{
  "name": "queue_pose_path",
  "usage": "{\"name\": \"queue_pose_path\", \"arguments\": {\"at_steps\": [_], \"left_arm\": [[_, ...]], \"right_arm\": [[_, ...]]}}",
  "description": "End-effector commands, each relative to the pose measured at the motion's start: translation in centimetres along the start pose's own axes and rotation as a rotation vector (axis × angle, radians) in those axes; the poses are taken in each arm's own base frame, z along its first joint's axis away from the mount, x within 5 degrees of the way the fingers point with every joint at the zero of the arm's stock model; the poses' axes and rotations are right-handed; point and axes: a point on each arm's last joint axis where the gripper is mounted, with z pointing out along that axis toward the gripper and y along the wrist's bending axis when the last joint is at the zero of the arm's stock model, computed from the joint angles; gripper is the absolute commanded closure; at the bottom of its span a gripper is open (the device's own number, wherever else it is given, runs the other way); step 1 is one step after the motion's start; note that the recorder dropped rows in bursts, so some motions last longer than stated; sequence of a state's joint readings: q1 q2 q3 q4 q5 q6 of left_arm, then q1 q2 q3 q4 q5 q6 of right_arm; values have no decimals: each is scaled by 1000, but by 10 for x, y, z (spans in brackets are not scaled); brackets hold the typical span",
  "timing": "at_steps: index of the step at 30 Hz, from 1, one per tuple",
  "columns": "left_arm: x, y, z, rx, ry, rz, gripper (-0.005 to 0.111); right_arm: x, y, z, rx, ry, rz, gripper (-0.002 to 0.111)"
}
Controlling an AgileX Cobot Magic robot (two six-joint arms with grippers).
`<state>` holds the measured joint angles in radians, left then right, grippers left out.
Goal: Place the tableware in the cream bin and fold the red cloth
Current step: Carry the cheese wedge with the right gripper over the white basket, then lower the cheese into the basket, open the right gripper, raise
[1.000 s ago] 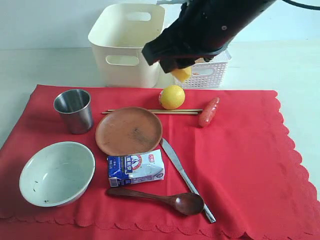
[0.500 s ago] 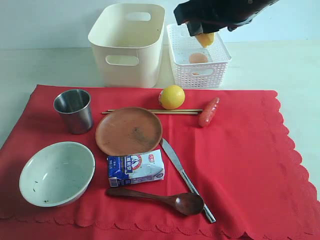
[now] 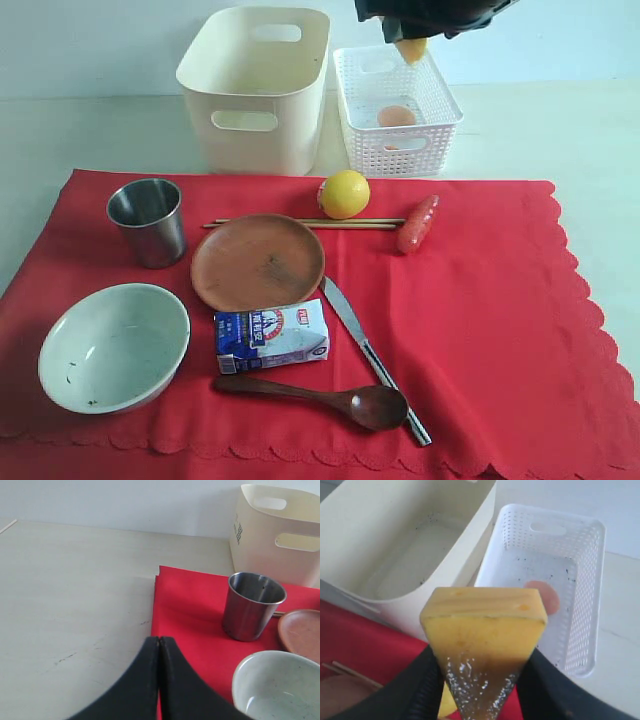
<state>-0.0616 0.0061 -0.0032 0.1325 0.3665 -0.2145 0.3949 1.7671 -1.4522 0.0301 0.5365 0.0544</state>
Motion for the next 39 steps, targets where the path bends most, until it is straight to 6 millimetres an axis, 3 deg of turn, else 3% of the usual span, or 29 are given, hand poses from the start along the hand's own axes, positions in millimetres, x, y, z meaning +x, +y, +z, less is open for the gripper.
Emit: {"name": "queue_pose_path", "arguments": {"at_steps": [1, 10, 16, 24, 39], "left_arm": [[0, 0, 0, 1, -11, -6, 107], [0, 0, 0, 1, -11, -6, 107], [0, 0, 0, 1, -11, -6, 107], [0, 0, 0, 1, -11, -6, 107], [0, 0, 0, 1, -11, -6, 107]], "right_arm": [[-16, -8, 25, 10, -50, 6, 108], [-32, -41, 84, 50, -78, 72, 108], [-30, -58, 119, 49, -68, 135, 108], [-19, -61, 157, 52, -34, 94, 108], [12, -66, 203, 60, 6, 13, 108]]}}
